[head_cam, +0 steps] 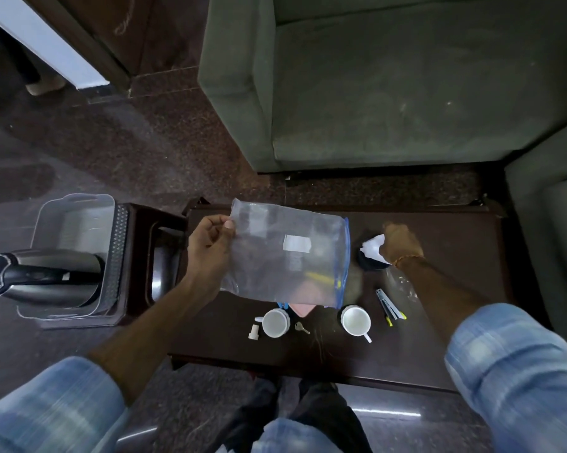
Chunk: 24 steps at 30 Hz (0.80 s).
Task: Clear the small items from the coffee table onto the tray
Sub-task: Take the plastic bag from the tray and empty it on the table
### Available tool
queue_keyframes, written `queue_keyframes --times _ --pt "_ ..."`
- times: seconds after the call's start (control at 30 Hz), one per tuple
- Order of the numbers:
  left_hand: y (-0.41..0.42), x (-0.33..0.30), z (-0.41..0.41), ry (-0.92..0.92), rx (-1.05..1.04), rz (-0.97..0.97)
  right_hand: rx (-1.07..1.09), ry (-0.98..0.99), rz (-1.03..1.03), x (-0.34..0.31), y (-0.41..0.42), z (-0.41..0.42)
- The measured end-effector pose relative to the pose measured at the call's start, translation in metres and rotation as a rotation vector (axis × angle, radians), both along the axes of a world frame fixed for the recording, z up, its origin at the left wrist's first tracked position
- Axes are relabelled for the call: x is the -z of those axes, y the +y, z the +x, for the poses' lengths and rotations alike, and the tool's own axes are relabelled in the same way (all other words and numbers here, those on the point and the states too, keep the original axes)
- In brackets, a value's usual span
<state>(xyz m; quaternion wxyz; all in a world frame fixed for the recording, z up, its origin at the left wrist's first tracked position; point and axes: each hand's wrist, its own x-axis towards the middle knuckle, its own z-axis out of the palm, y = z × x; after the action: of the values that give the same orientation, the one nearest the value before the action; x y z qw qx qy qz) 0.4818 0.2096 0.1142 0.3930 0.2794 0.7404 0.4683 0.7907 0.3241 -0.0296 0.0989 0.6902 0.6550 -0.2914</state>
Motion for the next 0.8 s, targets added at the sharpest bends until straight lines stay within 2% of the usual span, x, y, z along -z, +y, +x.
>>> queue_keyframes --times 0.27,0.5,0.63,0.8 --pt "0.003 0.006 0.01 -0.018 0.019 0.013 0.158 0.177 0.012 0.007 -0.008 0.016" --pt "-0.002 0.008 0.014 -0.025 0.054 0.058 0.227 0.193 -0.016 0.016 -0.021 0.028" --pt "-0.008 0.01 0.012 -0.007 0.053 0.067 0.271 0.119 0.022 0.011 -0.018 0.018" --pt "-0.024 0.02 0.01 -0.029 0.043 0.054 0.196 -0.003 -0.003 0.015 -0.017 0.011"
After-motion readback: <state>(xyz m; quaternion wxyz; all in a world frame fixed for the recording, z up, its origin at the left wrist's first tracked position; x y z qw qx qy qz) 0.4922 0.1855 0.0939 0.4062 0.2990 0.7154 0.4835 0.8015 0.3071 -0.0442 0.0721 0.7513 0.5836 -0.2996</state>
